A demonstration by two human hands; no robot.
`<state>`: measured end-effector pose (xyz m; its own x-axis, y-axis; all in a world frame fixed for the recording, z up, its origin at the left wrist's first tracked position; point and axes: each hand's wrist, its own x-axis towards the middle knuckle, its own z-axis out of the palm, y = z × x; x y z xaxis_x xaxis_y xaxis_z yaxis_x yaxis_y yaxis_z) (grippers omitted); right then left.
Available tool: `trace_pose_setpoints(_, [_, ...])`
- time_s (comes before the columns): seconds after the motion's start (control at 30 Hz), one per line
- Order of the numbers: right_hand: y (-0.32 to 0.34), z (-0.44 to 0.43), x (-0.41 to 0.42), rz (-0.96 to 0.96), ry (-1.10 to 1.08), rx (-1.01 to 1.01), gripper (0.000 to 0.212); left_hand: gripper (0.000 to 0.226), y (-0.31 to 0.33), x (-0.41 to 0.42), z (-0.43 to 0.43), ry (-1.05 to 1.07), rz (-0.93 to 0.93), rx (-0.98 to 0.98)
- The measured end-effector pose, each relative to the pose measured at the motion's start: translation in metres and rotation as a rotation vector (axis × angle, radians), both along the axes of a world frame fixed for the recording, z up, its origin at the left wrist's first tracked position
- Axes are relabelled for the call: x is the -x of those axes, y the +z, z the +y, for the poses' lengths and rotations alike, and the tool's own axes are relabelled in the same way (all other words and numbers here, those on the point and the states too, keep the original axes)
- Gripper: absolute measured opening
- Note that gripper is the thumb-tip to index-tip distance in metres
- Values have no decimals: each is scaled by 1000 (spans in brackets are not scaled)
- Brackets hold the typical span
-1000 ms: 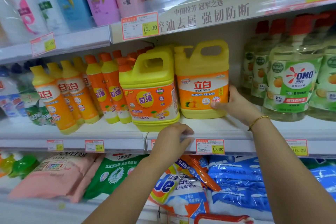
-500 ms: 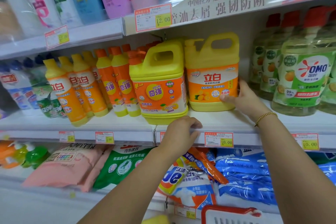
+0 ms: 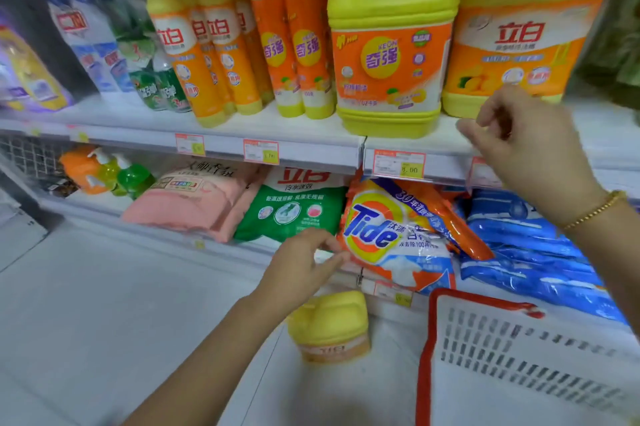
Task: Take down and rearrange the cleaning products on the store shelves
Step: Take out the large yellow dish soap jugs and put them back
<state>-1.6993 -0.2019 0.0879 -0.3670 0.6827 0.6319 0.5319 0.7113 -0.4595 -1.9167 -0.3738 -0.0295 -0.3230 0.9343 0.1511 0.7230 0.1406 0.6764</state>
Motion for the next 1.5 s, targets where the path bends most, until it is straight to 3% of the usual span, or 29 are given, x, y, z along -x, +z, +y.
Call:
trace_pose_setpoints(0.1, [-54,-42,47,-455,355,268,17,68,-61,30,-39,64,-34,385])
trace_pose_setpoints(0.13, [-80,-52,63,-620,435,300,18,75,-77,34,-49,61,-100,426])
trace_pose_setpoints(0.23, [-157,-71,97,-895,560,413,51,65,-116,35,-68,124,-397,347])
trace_pose_setpoints(0.37, [-205,-84,113,-979,494,440,49,71,-156,36,-78,309,-583,245])
trace_pose_setpoints(0.43, [-208,-87,115,-956,448,435,45,82,-164,34,-82,309,-633,261])
trace_pose_setpoints(0.63, [-197,-96,111,-954,462,305,41,80,-162,20,-90,310,-762,240])
trace_pose_setpoints(0.83, [-104,-85,82,-686,447,276,37,95,-117,-2,-79,234,-736,85])
trace_pose_setpoints(1.0, [-2,-81,13,-292,453,204,29,98,-12,-9,-51,123,-538,-196])
trace_pose_setpoints(1.1, [41,-84,-28,-26,456,96,24,70,57,-24,-32,52,-405,-366])
trace_pose_setpoints(1.17, [59,-81,-46,180,456,36,22,65,95,-38,-13,7,-375,-458])
trace_pose_setpoints(1.23, [69,-68,-59,470,516,84,22,62,121,-53,10,-17,-381,-526])
trace_pose_setpoints(1.3, [69,-47,-71,650,594,181,35,54,138,-71,35,-41,-387,-567])
trace_pose_setpoints(1.4, [51,-12,-92,476,557,287,74,62,155,-102,72,-119,-376,-582])
trace_pose_setpoints(1.5, [28,13,-111,366,402,259,82,69,157,-124,104,-160,-390,-566])
